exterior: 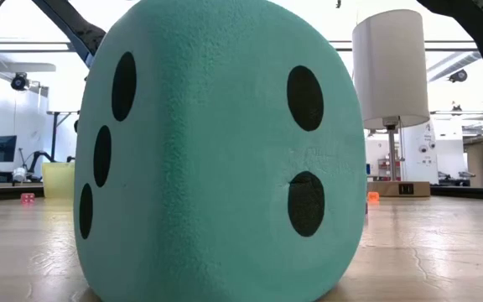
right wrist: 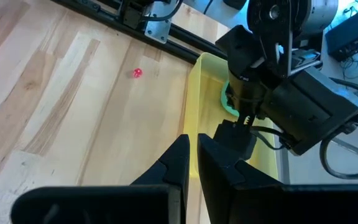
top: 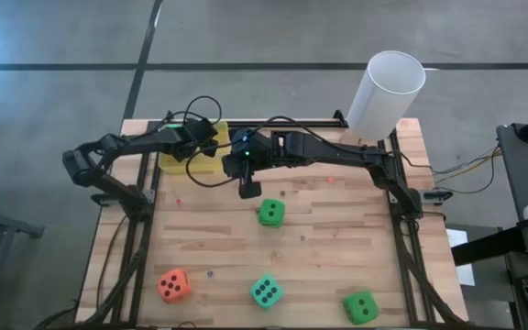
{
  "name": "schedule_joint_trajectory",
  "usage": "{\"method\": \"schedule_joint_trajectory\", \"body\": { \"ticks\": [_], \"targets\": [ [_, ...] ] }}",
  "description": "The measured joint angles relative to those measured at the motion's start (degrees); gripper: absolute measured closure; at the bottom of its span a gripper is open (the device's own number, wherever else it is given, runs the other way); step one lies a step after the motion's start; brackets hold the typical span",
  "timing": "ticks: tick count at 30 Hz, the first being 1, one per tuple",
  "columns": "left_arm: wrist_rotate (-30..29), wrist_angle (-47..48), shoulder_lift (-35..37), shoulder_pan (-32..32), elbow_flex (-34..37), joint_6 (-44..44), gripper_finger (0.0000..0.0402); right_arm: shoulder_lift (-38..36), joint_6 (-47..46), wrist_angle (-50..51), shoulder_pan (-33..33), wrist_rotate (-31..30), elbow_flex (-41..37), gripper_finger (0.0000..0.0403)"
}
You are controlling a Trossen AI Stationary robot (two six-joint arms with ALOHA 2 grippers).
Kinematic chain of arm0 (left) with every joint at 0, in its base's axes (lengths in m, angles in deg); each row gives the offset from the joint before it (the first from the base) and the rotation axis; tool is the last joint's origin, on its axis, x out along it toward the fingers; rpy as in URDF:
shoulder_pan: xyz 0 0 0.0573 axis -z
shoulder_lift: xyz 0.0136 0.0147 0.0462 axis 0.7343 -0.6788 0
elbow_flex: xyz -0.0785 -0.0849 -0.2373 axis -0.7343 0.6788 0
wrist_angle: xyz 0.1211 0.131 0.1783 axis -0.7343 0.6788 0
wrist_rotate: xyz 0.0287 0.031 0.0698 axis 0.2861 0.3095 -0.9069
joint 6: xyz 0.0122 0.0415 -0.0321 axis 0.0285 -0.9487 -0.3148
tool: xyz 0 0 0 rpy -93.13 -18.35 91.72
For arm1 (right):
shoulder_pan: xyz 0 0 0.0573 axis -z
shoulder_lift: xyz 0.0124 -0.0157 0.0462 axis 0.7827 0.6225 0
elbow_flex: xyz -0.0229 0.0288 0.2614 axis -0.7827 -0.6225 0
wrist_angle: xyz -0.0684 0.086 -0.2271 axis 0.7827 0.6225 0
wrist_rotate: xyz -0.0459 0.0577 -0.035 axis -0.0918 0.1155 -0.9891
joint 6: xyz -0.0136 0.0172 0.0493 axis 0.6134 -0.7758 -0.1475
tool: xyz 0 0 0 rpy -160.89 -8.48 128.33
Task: Pick & Place Dice
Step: Put the top blue large die into the yellow container, then put the orange large die into the yellow container
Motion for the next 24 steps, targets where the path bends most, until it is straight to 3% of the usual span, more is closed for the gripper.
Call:
{"method": "schedule_joint_trajectory", "body": {
  "ticks": [14, 24],
  "targets": [
    [2.5, 0.5, 11.9, 2.1, 0.1, -3.1, 0.0086, -4.9, -1.2, 4.2, -0.4, 0.0, 0.0, 0.0374],
    [5.6, 9.2, 22.1, 11.1, 0.1, -4.1, 0.0100, -10.0, -3.0, 13.6, -3.2, 0.0, -0.1, 0.0374]
  ]
}}
